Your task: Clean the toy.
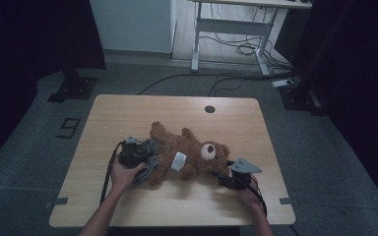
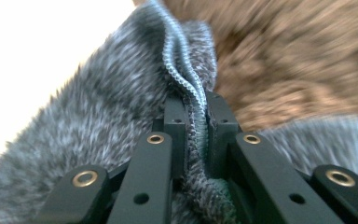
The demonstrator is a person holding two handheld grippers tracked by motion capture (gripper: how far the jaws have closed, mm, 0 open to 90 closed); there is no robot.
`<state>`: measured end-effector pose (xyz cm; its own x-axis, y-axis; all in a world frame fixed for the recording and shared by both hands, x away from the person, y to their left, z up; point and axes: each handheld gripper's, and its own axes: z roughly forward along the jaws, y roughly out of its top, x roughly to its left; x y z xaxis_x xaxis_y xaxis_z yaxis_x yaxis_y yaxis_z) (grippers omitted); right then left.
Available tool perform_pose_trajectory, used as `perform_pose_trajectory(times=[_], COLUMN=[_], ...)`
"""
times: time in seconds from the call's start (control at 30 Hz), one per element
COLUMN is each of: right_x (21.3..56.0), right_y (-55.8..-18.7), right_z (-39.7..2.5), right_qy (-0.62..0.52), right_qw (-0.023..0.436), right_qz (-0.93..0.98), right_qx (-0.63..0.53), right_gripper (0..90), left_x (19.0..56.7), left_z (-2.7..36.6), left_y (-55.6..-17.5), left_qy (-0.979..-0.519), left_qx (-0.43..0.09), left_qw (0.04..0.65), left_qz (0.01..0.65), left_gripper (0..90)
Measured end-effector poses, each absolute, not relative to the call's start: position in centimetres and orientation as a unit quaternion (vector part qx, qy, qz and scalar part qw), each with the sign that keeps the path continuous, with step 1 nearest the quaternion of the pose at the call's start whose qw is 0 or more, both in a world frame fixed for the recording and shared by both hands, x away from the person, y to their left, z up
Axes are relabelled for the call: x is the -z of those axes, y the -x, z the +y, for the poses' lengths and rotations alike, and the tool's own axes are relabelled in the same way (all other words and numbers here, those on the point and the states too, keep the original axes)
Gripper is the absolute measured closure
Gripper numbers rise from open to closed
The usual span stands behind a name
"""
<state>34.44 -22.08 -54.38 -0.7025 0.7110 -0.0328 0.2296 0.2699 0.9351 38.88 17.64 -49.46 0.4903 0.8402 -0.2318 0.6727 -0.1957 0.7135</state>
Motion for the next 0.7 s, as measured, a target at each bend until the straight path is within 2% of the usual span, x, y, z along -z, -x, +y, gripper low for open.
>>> perform_pose_trajectory(times=[0.17, 0.3, 0.47, 0.6, 0.7], right_x=[54.4, 54.4, 54.4, 54.4, 54.4], right_y=[-34.5, -34.5, -34.5, -34.5, -34.5], right_z=[-22.1, -22.1, -22.2, -22.2, -22.2], right_qy=[-0.310, -0.311, -0.312, -0.311, -0.310], right_qw=[0.231, 0.230, 0.229, 0.229, 0.229], right_qz=[0.761, 0.761, 0.761, 0.760, 0.760], right_qx=[-0.521, -0.521, -0.521, -0.522, -0.523], right_gripper=[37.7, 37.6, 37.6, 37.5, 37.5], left_x=[45.7, 44.0, 45.5, 46.7, 47.6], left_z=[16.6, 13.8, 10.8, 11.3, 12.4], left_y=[-38.6, -39.7, -41.5, -41.5, -41.4], left_qy=[-0.766, -0.779, -0.791, -0.783, -0.787], left_qx=[-0.113, -0.105, -0.098, -0.095, -0.110], left_qw=[0.438, 0.440, 0.408, 0.415, 0.388], left_qz=[0.457, 0.435, 0.445, 0.454, 0.468], left_gripper=[80.7, 80.5, 80.4, 80.6, 80.8])
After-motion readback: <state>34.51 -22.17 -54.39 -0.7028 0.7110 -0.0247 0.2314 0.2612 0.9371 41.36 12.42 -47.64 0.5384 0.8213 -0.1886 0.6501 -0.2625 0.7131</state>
